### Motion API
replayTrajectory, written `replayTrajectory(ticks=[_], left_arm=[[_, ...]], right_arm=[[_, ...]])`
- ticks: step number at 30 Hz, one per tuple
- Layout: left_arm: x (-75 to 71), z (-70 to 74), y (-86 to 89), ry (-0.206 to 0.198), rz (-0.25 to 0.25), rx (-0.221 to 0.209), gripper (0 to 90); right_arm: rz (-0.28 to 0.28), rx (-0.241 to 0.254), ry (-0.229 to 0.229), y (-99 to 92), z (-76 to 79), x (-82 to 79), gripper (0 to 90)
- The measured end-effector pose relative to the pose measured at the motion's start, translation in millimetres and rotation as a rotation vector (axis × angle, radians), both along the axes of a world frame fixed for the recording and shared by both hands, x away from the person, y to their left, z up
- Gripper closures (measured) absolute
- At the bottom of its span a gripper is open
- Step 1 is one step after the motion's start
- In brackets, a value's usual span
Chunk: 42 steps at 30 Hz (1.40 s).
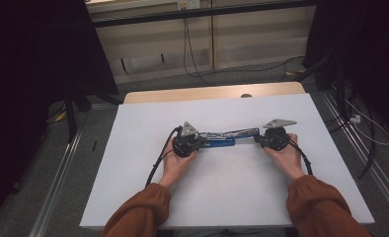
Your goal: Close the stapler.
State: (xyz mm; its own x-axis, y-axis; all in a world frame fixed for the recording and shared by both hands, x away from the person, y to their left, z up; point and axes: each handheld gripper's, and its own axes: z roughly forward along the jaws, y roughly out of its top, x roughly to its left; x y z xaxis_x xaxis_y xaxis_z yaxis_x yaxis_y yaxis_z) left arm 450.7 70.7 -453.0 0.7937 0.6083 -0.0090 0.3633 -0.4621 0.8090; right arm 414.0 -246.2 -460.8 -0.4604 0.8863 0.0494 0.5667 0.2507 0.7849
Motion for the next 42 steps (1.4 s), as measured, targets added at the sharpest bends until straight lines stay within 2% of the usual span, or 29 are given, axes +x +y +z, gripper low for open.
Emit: replayTrajectory(ticks=[16, 17, 23, 27, 32, 33, 34, 39, 41, 42], left_arm=[[-2.9, -0.9, -1.5, -0.009, 0.008, 0.001, 90.0], [-3.1, -0.8, -1.4, -0.022, 0.009, 0.010, 90.0], [-3.1, -1.2, -0.9, -0.024, 0.011, 0.007, 90.0], [-3.0, -1.4, -0.9, -0.011, 0.013, -0.006, 90.0], [-1.2, -0.4, 2.2, -0.006, 0.013, -0.002, 90.0], [-1.4, -0.5, 2.7, 0.012, 0.010, -0.015, 90.0], [-1.0, -0.2, 3.8, 0.009, 0.011, -0.011, 90.0], [-2.9, 2.2, 6.2, 0.023, 0.004, -0.019, 85.6], [-4.4, 3.6, 7.7, 0.026, 0.007, -0.039, 83.0], [-5.7, 3.9, 8.2, 0.040, 0.014, -0.056, 80.5]], right_arm=[[0.008, 0.028, -0.035, 1.4, 1.2, -0.1, 90.0], [0.012, 0.031, -0.041, 1.6, 1.5, -0.1, 90.0], [0.036, 0.067, -0.097, 4.1, 6.1, -1.7, 90.0], [0.050, 0.086, -0.118, 4.6, 7.8, -2.4, 90.0], [0.056, 0.094, -0.122, 3.9, 8.7, -3.2, 90.0], [0.056, 0.096, -0.123, 3.7, 9.4, -3.6, 90.0], [0.055, 0.100, -0.126, 3.7, 10.2, -3.9, 90.0], [0.059, 0.116, -0.138, 3.0, 13.0, -5.3, 87.4], [0.066, 0.120, -0.140, 3.2, 13.7, -6.0, 86.5], [0.069, 0.121, -0.141, 3.4, 14.1, -6.3, 85.8]])
